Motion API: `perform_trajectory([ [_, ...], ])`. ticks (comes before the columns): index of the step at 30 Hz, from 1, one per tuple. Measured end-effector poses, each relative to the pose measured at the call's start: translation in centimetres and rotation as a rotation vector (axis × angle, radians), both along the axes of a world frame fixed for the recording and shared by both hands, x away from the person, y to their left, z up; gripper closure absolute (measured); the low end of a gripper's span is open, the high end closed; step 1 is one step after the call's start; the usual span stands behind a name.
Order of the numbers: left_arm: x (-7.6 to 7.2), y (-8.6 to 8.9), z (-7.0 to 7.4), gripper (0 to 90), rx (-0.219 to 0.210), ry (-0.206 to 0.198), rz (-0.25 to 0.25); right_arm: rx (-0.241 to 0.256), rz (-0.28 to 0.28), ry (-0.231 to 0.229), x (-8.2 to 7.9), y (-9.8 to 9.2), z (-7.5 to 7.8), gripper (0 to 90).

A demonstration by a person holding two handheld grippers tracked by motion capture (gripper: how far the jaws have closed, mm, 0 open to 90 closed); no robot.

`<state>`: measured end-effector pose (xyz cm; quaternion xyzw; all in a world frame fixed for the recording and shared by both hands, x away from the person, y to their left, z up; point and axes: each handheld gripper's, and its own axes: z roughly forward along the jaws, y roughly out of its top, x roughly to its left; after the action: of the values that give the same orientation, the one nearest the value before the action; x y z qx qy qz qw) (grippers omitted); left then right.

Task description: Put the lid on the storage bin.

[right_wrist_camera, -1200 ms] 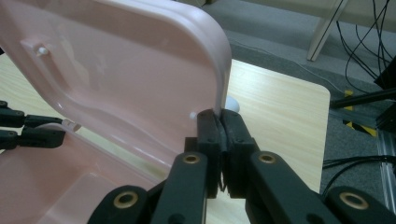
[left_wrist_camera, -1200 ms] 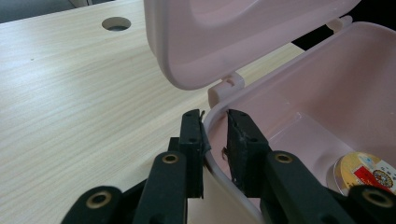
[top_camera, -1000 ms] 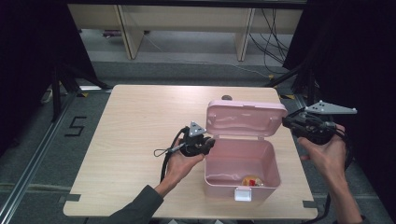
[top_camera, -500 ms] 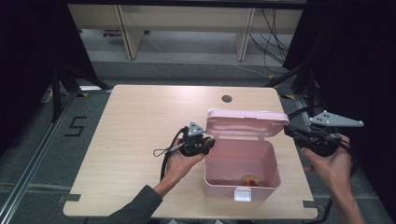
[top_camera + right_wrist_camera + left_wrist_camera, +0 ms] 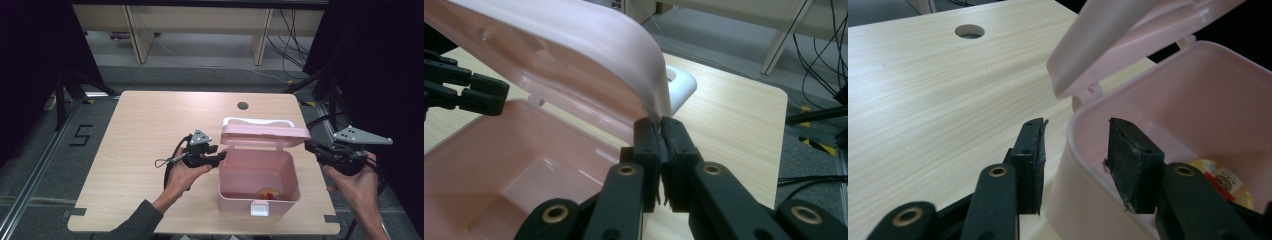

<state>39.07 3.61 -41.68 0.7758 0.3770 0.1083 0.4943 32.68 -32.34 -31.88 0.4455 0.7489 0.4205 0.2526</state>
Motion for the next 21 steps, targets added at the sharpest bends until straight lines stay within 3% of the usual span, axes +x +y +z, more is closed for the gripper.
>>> perform_trajectory([
  [1,-0.2,0.2,0.1,56.2,-0.006,-0.005,-0.001,-0.014,0.004,-0.013,0.0,-0.1,-0.1,86.3],
  [4,-1.0,0.8,0.4,51.3,-0.006,0.003,-0.022,0.003,0.005,0.005,-0.6,-0.2,-0.2,85.8],
  [6,-1.6,1.2,0.5,50.3,-0.007,-0.001,-0.030,-0.017,0.018,-0.016,-0.8,-0.3,-0.4,85.5],
  [7,-2.0,1.5,0.6,49.9,-0.013,-0.005,-0.044,0.002,0.010,0.012,-1.1,-0.2,-0.4,85.3],
  [9,-2.7,2.0,0.8,48.3,-0.012,-0.003,-0.046,-0.018,0.020,-0.014,-1.4,-0.4,-0.6,85.3],
  [11,-3.3,2.5,0.9,47.1,-0.019,-0.010,-0.063,0.004,0.024,0.012,-1.8,-0.3,-0.6,84.8],
  [14,-4.3,3.3,1.0,45.1,-0.015,-0.017,-0.072,-0.008,0.031,0.001,-2.4,-0.3,-0.9,83.6],
  [15,-4.7,3.7,1.0,44.4,-0.015,-0.014,-0.079,0.008,0.017,0.032,-2.7,-0.1,-0.9,83.3],
  [17,-5.4,4.3,1.0,42.8,-0.017,-0.010,-0.080,-0.003,0.035,0.005,-2.9,-0.2,-1.3,82.8],
  [21,-6.6,5.5,0.8,40.4,-0.015,-0.010,-0.080,0.002,0.037,0.018,-3.6,-0.3,-1.9,82.0],
])
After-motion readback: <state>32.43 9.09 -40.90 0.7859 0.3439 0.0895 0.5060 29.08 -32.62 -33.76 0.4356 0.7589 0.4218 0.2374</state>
